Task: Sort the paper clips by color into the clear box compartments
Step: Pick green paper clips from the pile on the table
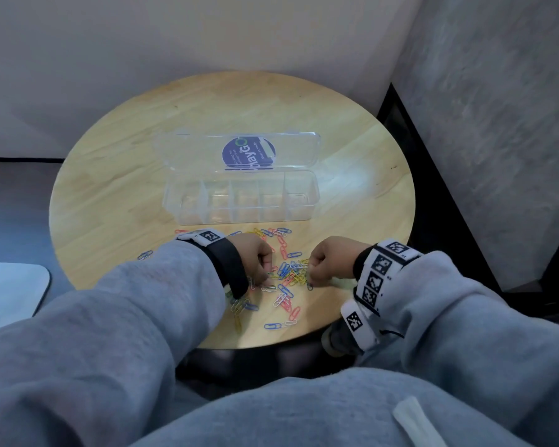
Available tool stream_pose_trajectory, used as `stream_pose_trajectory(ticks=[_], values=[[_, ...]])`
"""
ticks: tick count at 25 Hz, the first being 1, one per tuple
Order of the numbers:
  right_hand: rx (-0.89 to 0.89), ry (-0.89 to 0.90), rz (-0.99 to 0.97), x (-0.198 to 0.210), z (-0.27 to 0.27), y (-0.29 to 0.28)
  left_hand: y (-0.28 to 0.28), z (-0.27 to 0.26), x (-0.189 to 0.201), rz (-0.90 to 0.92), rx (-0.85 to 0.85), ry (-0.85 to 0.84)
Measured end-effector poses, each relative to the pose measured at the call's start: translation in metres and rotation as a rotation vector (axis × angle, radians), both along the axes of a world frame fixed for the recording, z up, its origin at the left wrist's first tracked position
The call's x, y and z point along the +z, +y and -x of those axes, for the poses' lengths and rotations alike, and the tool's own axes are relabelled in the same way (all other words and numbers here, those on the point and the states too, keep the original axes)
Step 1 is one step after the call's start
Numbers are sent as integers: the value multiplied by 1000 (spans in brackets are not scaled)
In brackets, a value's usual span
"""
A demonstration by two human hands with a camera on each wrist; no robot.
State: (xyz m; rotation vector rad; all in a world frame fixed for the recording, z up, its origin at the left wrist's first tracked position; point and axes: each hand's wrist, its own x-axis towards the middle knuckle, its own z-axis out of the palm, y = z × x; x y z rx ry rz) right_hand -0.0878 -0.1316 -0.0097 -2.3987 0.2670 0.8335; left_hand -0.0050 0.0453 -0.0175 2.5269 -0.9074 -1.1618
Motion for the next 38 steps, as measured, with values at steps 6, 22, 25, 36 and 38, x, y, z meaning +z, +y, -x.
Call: stream_pose_trajectory(ticks=[6,22,25,36,38], values=[[-436,-20,-457,5,3,-14,7,-8,8,174,202,58],[-867,99,-992,7,5,-12,-9,4,17,155,473,303],[-863,117,-1013,6,3,-12,-8,5,13,53,208,82],[-959,0,-899,0,1,-13,-18,14,9,-237,-243,-173],[-954,-24,-905,1,0,-14,-18,14,7,-238,-252,-181]])
